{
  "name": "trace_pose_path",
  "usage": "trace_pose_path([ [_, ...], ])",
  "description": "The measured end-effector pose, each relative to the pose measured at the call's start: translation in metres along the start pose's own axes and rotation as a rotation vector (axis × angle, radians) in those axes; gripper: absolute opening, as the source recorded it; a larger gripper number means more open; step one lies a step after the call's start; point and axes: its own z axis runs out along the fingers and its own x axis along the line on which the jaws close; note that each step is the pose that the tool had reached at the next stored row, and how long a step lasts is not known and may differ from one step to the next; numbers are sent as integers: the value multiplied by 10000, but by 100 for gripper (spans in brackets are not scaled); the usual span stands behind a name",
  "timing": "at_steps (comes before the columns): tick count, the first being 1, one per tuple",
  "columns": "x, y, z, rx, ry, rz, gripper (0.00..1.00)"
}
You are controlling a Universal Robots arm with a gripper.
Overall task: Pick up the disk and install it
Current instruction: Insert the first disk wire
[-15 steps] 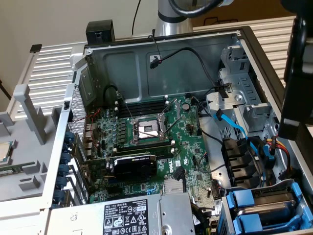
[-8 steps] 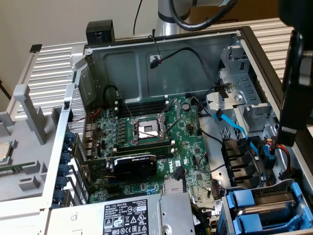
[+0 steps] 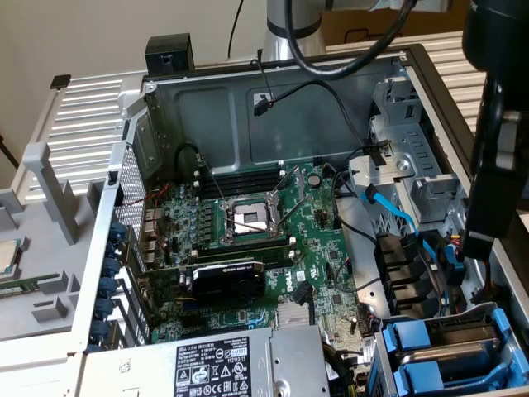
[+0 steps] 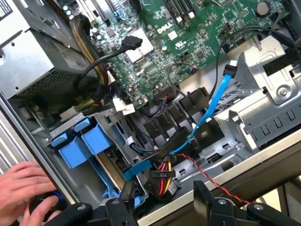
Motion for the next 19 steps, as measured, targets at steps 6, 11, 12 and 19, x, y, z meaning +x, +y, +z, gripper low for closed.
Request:
trace_pose_path([
  [6, -7, 14, 107, -58, -89, 9, 61],
  [11, -9, 20, 145, -84, -127, 12, 61],
  [12, -6, 26, 149, -87, -132, 11, 61],
  [19, 16, 69, 208, -96, -147, 13, 61],
])
